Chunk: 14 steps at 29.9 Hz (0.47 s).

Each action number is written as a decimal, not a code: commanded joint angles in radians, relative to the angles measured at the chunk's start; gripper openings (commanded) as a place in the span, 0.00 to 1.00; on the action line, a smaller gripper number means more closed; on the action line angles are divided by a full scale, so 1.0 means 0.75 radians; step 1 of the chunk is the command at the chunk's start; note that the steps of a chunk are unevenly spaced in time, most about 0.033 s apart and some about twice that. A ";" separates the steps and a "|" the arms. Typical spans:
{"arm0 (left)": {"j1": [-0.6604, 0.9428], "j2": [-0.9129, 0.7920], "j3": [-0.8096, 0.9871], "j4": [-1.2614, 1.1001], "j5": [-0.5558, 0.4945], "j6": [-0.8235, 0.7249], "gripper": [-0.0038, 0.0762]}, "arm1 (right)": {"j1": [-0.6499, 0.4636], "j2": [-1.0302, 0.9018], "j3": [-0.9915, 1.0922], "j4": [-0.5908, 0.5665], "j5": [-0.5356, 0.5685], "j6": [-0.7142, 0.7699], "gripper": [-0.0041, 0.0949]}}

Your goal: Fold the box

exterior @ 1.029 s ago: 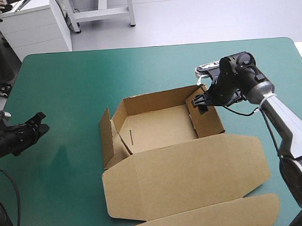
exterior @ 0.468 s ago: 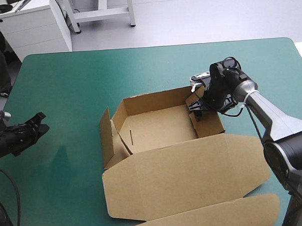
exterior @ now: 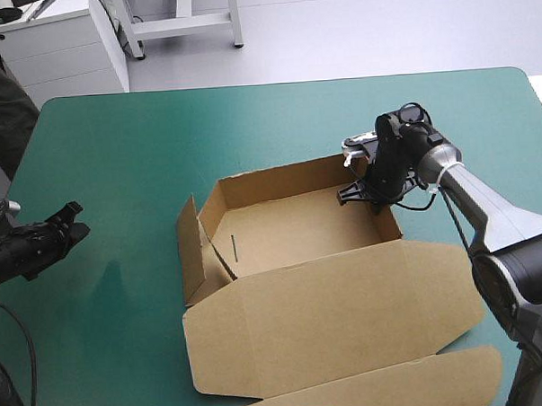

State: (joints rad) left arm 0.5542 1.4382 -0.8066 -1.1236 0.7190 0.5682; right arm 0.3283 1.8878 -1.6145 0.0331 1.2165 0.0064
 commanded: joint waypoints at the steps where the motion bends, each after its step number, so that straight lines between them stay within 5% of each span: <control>1: -0.008 -0.044 -0.032 -0.065 0.021 0.003 0.04 | -0.004 -0.125 -0.033 0.000 0.050 -0.009 0.04; 14: -0.008 -0.044 -0.032 -0.057 0.078 0.068 0.04 | -0.004 -0.594 -0.129 -0.005 0.050 -0.009 0.04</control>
State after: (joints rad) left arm 0.5542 1.4382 -0.8066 -1.1227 0.7589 0.6029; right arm 0.3283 1.5474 -1.6739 0.0168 1.2410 0.0000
